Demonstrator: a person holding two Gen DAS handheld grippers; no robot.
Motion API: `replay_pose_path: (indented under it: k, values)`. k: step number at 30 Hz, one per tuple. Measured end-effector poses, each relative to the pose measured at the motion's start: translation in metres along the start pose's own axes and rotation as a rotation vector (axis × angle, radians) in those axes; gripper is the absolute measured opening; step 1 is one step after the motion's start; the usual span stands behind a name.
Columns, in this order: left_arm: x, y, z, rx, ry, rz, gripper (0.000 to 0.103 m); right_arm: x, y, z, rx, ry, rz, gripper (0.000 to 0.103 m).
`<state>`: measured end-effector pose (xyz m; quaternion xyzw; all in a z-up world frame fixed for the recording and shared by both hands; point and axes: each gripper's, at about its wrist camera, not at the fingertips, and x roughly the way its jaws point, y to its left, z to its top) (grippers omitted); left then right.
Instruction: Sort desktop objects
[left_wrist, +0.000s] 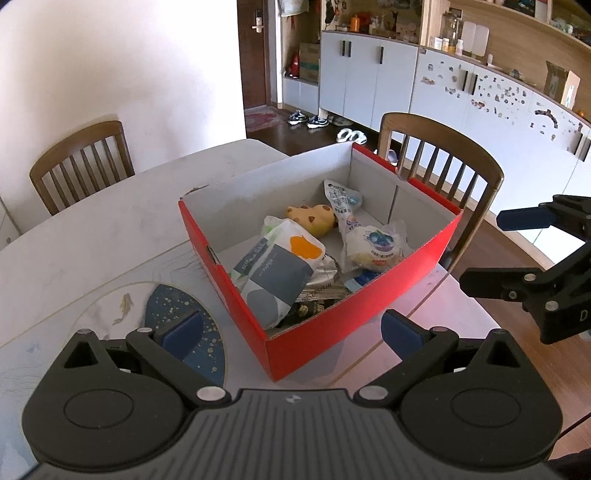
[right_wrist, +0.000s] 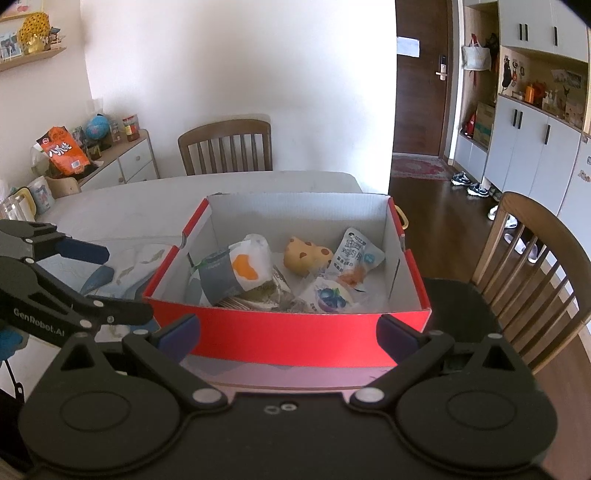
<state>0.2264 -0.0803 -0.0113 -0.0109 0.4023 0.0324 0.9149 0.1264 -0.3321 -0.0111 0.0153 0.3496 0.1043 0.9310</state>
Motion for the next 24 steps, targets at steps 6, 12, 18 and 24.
replay_pose_path:
  k: [6, 12, 18, 24]
  values:
    - [0.0010, -0.0023, -0.0032, 0.013, -0.001, 0.006, 0.103, 0.0001, 0.0005, -0.0004, 0.003, 0.003, -0.005, 0.102]
    - [0.0040, -0.0023, -0.0039, 0.010, 0.016, 0.028, 0.103, -0.0005, 0.0000, -0.0010, 0.007, 0.004, -0.007, 0.102]
    - [0.0047, -0.0009, -0.0055, 0.019, 0.011, 0.027, 0.103, 0.0002, -0.0009, -0.0015, 0.013, 0.009, -0.014, 0.102]
    - [0.0042, -0.0007, -0.0067, 0.029, 0.014, 0.015, 0.103, 0.0008, -0.0002, -0.0012, 0.013, 0.011, -0.017, 0.102]
